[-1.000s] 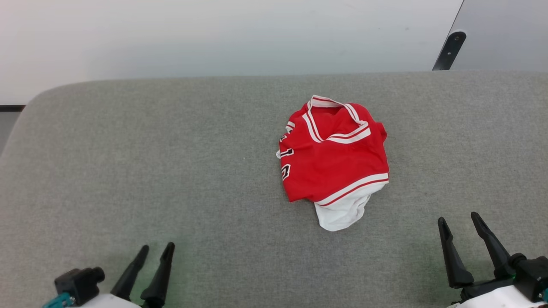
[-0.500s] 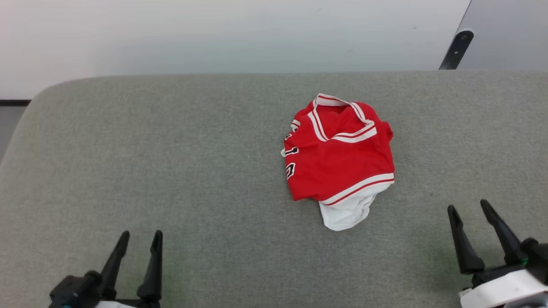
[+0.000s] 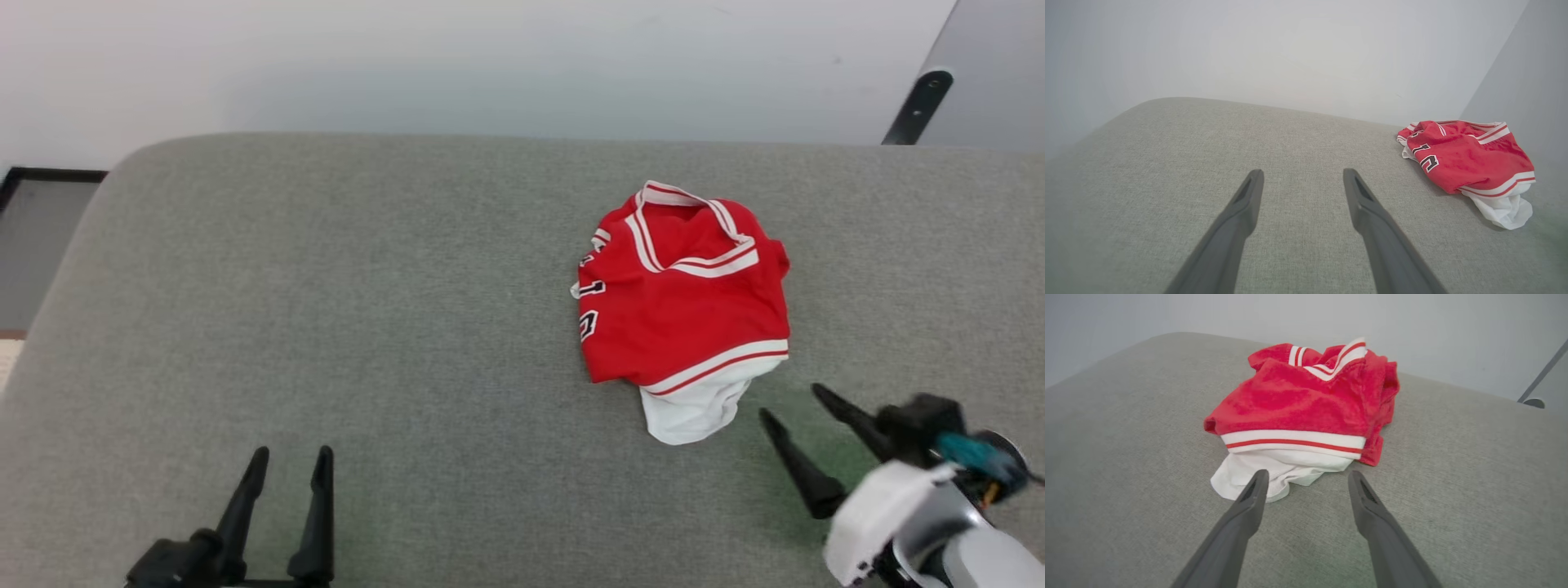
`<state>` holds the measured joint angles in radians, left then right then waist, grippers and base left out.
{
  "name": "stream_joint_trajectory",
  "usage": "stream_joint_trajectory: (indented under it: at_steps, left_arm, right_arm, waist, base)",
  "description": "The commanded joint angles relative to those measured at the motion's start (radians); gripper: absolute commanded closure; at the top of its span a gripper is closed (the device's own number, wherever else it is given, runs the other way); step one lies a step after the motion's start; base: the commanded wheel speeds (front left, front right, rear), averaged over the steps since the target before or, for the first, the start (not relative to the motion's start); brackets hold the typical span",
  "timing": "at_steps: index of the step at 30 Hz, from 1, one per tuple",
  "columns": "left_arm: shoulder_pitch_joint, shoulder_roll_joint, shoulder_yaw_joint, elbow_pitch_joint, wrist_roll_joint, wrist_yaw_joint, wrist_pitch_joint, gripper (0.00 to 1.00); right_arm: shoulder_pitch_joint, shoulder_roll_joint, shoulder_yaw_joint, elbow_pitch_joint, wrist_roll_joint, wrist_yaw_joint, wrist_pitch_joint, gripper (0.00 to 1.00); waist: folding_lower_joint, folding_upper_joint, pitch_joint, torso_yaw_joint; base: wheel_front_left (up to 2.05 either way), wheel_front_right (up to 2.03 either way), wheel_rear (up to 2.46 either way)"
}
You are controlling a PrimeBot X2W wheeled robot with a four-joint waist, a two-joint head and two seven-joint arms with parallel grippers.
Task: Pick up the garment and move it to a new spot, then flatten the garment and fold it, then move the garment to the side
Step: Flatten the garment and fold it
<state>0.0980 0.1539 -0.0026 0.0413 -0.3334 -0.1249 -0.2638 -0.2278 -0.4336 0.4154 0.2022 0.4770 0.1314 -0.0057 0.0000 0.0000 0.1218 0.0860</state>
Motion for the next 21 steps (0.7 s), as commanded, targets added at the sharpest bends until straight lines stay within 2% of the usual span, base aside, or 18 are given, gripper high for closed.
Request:
stream_joint_trajectory:
  at_steps: [1, 6, 11, 17, 21]
  left_arm:
    - [-0.006, -0.004, -0.001, -0.002, 0.014, -0.007, -0.001, 0.00]
    - [-0.019, -0.022, -0.015, -0.013, 0.023, -0.007, -0.001, 0.00]
    - [-0.036, -0.033, -0.038, -0.018, 0.020, -0.006, -0.001, 0.00]
    - [-0.059, -0.043, -0.060, -0.013, 0.009, -0.007, -0.001, 0.00]
    - [-0.070, -0.045, -0.066, -0.011, 0.005, -0.007, -0.001, 0.00]
  right_arm:
    - [-0.024, -0.010, 0.020, -0.003, 0.008, -0.001, 0.044, 0.00]
    - [-0.102, 0.009, 0.050, 0.002, 0.033, -0.001, 0.276, 0.00]
    - [-0.133, 0.060, 0.027, -0.004, -0.026, -0.001, 0.491, 0.00]
    - [-0.113, 0.139, -0.072, -0.049, -0.136, -0.001, 0.636, 0.00]
    - [-0.093, 0.156, -0.109, -0.077, -0.192, -0.001, 0.693, 0.00]
  waist:
    - [0.0000, 0.0000, -0.001, 0.012]
    - [0.0000, 0.0000, 0.009, 0.046]
    - [0.0000, 0.0000, 0.030, 0.084]
    - [0.0000, 0.0000, 0.063, 0.114]
    - [0.0000, 0.0000, 0.080, 0.122]
  base:
    - [0.00, 0.00, 0.00]
    - [0.00, 0.00, 0.00]
    - [0.00, 0.00, 0.00]
    - [0.00, 0.00, 0.00]
    - [0.00, 0.00, 0.00]
